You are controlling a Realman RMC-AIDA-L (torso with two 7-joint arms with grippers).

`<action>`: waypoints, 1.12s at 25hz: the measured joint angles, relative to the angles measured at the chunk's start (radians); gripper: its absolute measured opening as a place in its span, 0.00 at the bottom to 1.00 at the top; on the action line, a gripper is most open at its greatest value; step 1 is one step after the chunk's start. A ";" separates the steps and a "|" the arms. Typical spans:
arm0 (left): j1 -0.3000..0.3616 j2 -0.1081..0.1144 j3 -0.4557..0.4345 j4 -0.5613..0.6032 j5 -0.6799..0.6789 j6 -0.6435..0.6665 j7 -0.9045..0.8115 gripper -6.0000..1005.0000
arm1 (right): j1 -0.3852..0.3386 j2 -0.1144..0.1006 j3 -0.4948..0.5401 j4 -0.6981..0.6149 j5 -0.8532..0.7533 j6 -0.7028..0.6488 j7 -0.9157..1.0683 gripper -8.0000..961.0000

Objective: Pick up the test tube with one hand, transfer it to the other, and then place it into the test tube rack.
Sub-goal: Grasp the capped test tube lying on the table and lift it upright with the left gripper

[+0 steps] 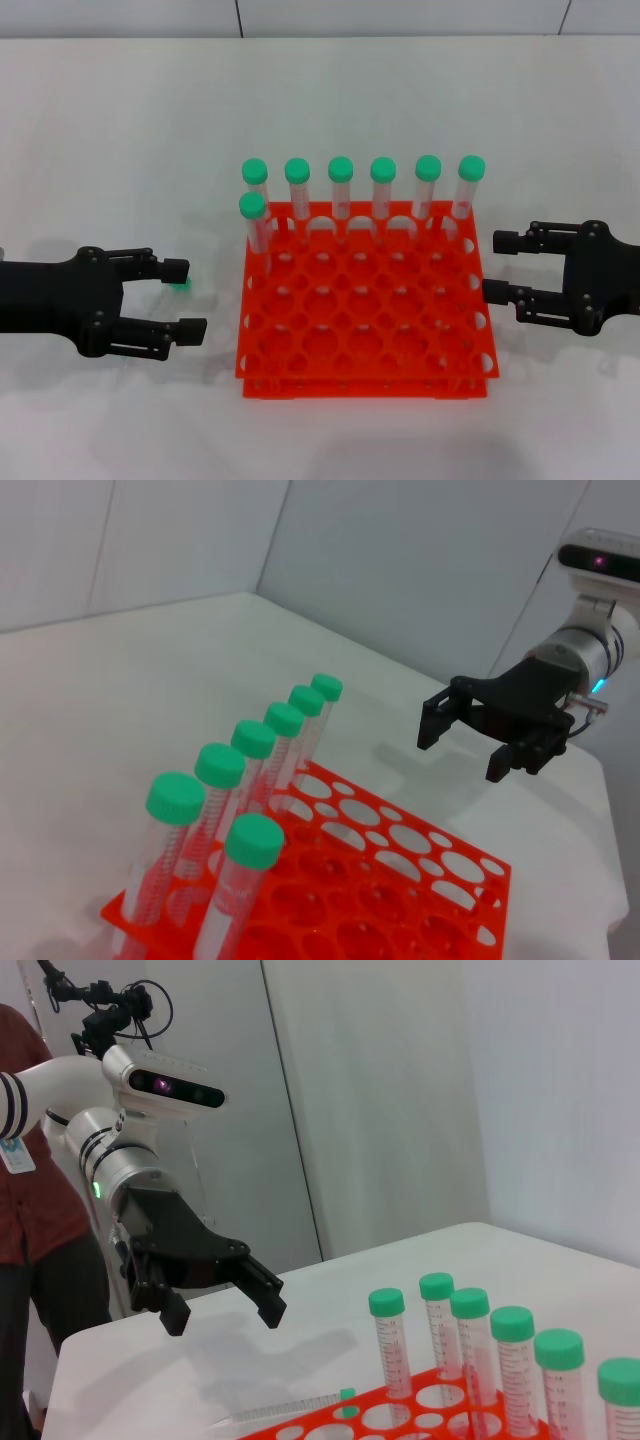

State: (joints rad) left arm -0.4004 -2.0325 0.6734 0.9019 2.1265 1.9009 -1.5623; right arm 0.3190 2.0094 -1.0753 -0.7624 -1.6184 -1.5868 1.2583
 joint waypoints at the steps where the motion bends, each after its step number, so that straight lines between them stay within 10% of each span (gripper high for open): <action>1: 0.000 0.000 0.000 0.000 -0.002 0.000 0.000 0.88 | 0.000 0.000 0.000 0.000 0.000 0.000 0.000 0.62; 17: -0.005 0.002 -0.004 0.001 -0.004 0.000 -0.005 0.88 | 0.002 0.000 0.000 0.002 0.000 0.003 0.000 0.62; 28: -0.021 0.052 -0.019 0.043 0.041 -0.001 -0.270 0.88 | 0.005 0.000 0.002 0.009 0.013 0.004 -0.001 0.62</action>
State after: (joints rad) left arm -0.4215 -1.9809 0.6549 0.9446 2.1671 1.9000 -1.8326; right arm 0.3235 2.0094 -1.0730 -0.7530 -1.6051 -1.5832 1.2576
